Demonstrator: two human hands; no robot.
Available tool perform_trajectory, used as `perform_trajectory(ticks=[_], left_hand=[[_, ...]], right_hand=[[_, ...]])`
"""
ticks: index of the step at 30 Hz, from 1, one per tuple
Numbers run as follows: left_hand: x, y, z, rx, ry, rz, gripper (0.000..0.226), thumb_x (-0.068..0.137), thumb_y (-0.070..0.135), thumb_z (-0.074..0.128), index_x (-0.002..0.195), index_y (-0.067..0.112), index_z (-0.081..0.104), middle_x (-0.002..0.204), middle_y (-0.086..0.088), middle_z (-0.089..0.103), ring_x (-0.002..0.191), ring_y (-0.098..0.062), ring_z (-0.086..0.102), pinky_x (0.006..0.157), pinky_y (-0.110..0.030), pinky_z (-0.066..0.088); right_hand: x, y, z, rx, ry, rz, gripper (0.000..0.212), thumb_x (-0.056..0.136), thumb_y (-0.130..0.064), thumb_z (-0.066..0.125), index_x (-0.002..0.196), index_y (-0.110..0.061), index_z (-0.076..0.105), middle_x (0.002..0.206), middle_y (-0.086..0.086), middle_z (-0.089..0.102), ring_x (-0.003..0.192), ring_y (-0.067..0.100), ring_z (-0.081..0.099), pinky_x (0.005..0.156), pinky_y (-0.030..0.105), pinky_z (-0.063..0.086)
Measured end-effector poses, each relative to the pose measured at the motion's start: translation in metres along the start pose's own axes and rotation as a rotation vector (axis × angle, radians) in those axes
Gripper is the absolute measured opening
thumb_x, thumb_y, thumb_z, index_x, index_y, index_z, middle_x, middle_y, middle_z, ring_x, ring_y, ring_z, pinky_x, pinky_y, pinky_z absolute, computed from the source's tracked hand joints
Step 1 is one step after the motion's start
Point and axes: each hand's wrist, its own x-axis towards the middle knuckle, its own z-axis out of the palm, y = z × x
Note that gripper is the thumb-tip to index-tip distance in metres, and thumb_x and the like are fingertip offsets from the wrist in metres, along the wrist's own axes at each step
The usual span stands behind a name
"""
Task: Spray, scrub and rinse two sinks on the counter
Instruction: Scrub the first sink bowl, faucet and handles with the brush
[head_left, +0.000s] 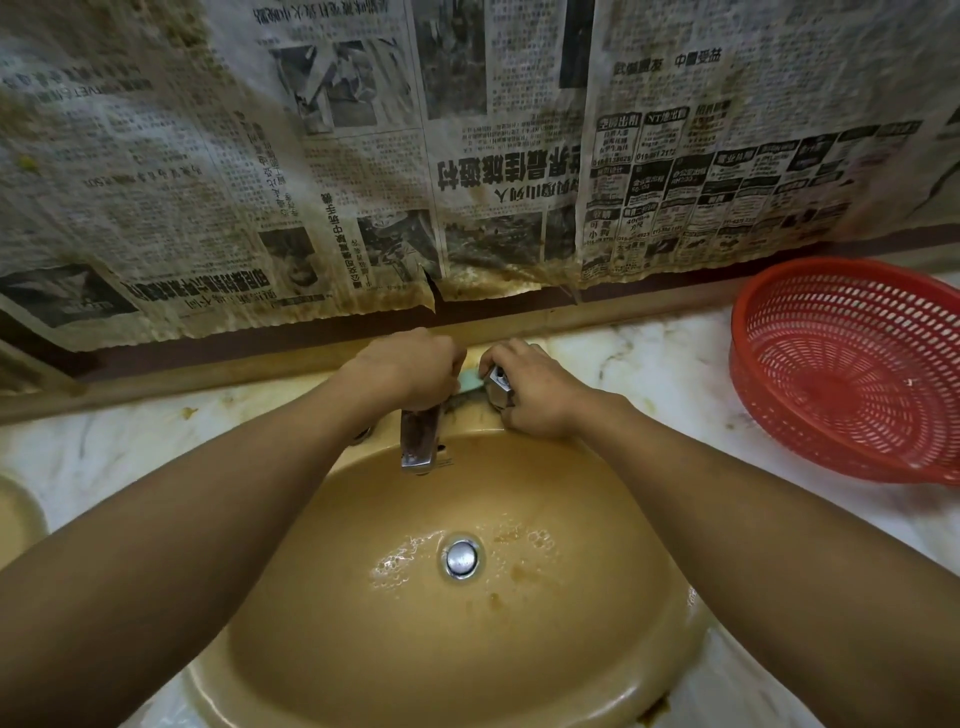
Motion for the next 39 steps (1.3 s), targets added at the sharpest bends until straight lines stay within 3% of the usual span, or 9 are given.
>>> perform_trajectory(ticks=[6, 11, 17, 24, 30, 39], left_hand=[[-0.01, -0.016, -0.001, -0.037, 0.019, 0.099, 0.016, 0.099, 0.04, 0.059, 0.11, 0.032, 0.066, 0.106, -0.003, 0.063, 0.097, -0.025, 0.059, 0.076, -0.039, 0.049], [-0.013, -0.033, -0.011, -0.123, -0.003, 0.201, 0.023, 0.102, 0.043, 0.056, 0.119, 0.036, 0.07, 0.113, 0.003, 0.068, 0.1, -0.016, 0.058, 0.085, -0.038, 0.049], [0.01, -0.028, -0.005, -0.026, 0.053, 0.185, 0.025, 0.103, 0.044, 0.053, 0.123, 0.035, 0.066, 0.107, 0.003, 0.06, 0.105, -0.021, 0.058, 0.082, -0.038, 0.047], [0.011, -0.085, -0.022, -0.193, 0.056, 0.234, 0.027, 0.101, 0.043, 0.059, 0.124, 0.033, 0.07, 0.122, 0.012, 0.067, 0.109, -0.011, 0.06, 0.095, -0.037, 0.05], [0.004, -0.13, 0.007, -0.3, 0.045, 0.163, 0.021, 0.096, 0.048, 0.067, 0.112, 0.038, 0.074, 0.113, 0.015, 0.071, 0.102, -0.007, 0.064, 0.095, -0.041, 0.053], [0.02, -0.111, 0.037, -0.465, 0.091, 0.206, 0.032, 0.095, 0.045, 0.069, 0.124, 0.031, 0.072, 0.132, 0.01, 0.068, 0.119, -0.008, 0.061, 0.105, -0.039, 0.049]], right_hand=[[0.0, -0.001, 0.001, 0.001, 0.015, 0.008, 0.049, 0.08, -0.013, 0.071, 0.123, -0.027, 0.051, 0.128, -0.001, 0.043, 0.119, 0.022, 0.042, 0.1, 0.039, 0.043], [-0.001, -0.002, 0.001, 0.006, 0.017, 0.015, 0.05, 0.081, -0.014, 0.072, 0.123, -0.028, 0.05, 0.128, -0.002, 0.042, 0.119, 0.021, 0.041, 0.1, 0.039, 0.043], [0.0, -0.003, 0.001, 0.002, 0.008, 0.032, 0.054, 0.08, -0.015, 0.072, 0.127, -0.028, 0.05, 0.131, -0.001, 0.041, 0.12, 0.021, 0.041, 0.102, 0.039, 0.044], [0.0, -0.002, 0.002, 0.025, 0.001, 0.04, 0.054, 0.078, -0.011, 0.071, 0.123, -0.031, 0.048, 0.122, -0.006, 0.036, 0.116, 0.018, 0.04, 0.097, 0.034, 0.042], [0.0, -0.003, 0.003, 0.036, 0.002, 0.039, 0.052, 0.078, -0.01, 0.071, 0.121, -0.031, 0.048, 0.12, -0.007, 0.036, 0.115, 0.018, 0.041, 0.097, 0.036, 0.043], [0.001, -0.002, 0.005, 0.048, 0.018, 0.048, 0.053, 0.078, -0.012, 0.071, 0.121, -0.032, 0.048, 0.121, -0.006, 0.037, 0.116, 0.018, 0.041, 0.098, 0.038, 0.043]])
